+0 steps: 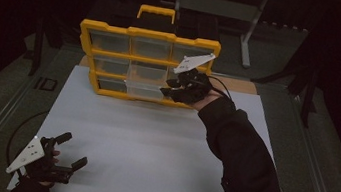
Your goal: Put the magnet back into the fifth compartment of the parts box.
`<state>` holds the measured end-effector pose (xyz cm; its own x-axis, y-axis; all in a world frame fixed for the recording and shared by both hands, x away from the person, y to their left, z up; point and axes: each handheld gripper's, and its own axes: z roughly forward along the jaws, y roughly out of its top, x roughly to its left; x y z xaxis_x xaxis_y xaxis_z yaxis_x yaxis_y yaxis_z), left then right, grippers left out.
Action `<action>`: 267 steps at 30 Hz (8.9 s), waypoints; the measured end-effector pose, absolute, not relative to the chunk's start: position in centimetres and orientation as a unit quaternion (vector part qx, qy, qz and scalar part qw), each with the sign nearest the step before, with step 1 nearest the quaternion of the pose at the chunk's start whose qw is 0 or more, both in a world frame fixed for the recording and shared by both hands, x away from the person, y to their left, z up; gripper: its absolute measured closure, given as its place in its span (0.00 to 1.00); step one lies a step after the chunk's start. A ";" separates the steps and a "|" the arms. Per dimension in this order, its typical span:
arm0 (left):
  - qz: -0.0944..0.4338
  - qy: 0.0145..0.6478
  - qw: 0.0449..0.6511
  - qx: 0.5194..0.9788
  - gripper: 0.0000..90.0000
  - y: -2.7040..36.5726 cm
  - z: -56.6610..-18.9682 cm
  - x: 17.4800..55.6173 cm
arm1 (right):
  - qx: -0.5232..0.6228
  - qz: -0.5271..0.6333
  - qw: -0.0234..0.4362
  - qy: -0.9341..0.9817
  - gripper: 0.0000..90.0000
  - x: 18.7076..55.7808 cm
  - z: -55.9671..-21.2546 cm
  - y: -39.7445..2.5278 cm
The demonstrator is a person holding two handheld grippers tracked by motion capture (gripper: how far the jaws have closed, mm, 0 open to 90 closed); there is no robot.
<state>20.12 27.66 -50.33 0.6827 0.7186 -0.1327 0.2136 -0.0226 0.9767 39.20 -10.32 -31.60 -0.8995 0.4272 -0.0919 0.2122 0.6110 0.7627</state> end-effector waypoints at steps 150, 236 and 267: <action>0.206 0.341 0.612 0.683 0.00 28.0 -50.4 19.8 | 0.265 0.360 0.091 0.890 0.23 46.5 -33.1 -2.0; 0.206 0.344 0.607 0.686 0.00 27.8 -50.5 19.9 | 0.287 0.413 0.139 0.853 0.10 42.3 -36.1 -12.1; 0.207 0.343 0.607 0.686 0.00 27.8 -50.4 19.9 | 0.304 0.414 0.132 0.848 0.10 40.0 -40.7 -16.0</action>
